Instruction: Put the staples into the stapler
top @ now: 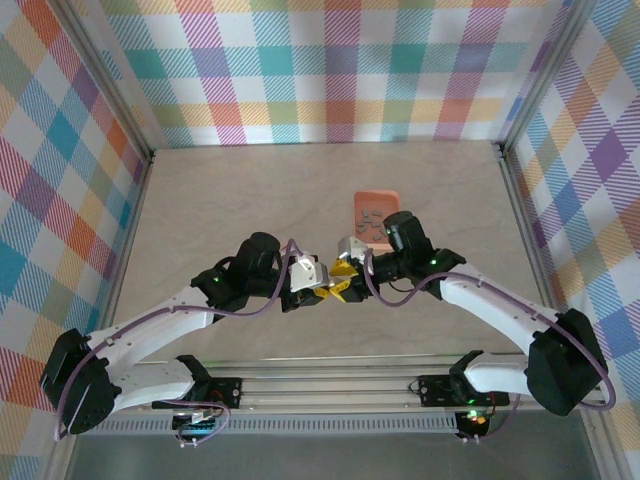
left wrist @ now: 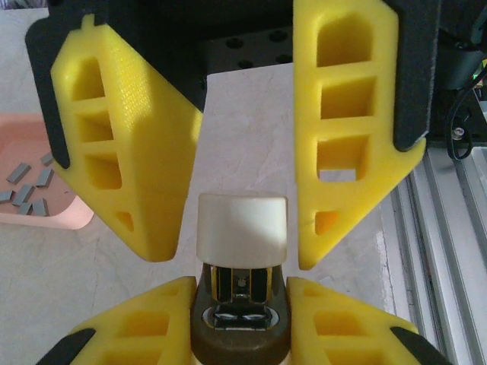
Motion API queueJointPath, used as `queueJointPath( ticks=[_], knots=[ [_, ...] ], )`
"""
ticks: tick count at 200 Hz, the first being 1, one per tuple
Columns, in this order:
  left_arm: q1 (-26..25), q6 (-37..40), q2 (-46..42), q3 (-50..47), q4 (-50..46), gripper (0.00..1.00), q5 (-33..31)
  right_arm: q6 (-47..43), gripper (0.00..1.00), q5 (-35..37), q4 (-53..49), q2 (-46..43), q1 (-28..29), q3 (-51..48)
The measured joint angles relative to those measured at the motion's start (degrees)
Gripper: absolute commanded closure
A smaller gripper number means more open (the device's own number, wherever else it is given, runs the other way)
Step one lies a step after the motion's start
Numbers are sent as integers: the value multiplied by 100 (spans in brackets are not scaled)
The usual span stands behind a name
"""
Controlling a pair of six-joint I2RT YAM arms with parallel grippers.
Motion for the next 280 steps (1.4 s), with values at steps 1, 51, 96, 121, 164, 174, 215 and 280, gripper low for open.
queueJointPath(
  ticks=[1,51,96,121,164,174,215,280],
  knots=[
    [0,0,2,0,2,81,0,-11,62,-11,0,0,0,2],
    [0,70,170,31,-68,82,22,-109,79,-247,4,9,-2,39],
    [7,81,175,44,-125,83,66,-299,86,-289,-98,7,-2,66],
    [66,76,157,44,-81,83,114,-341,86,-282,-90,-107,-103,4],
    [212,50,-151,-87,52,83,173,-286,86,-551,96,-772,-667,-415],
    [262,50,-219,-118,63,83,181,-219,85,-614,142,-870,-809,-511],
    [431,-151,-485,-291,138,83,190,295,79,-629,417,-964,-1314,-946],
    [476,-625,-841,-516,745,83,-219,1945,48,-142,745,-942,-1451,-1255]
  ],
)
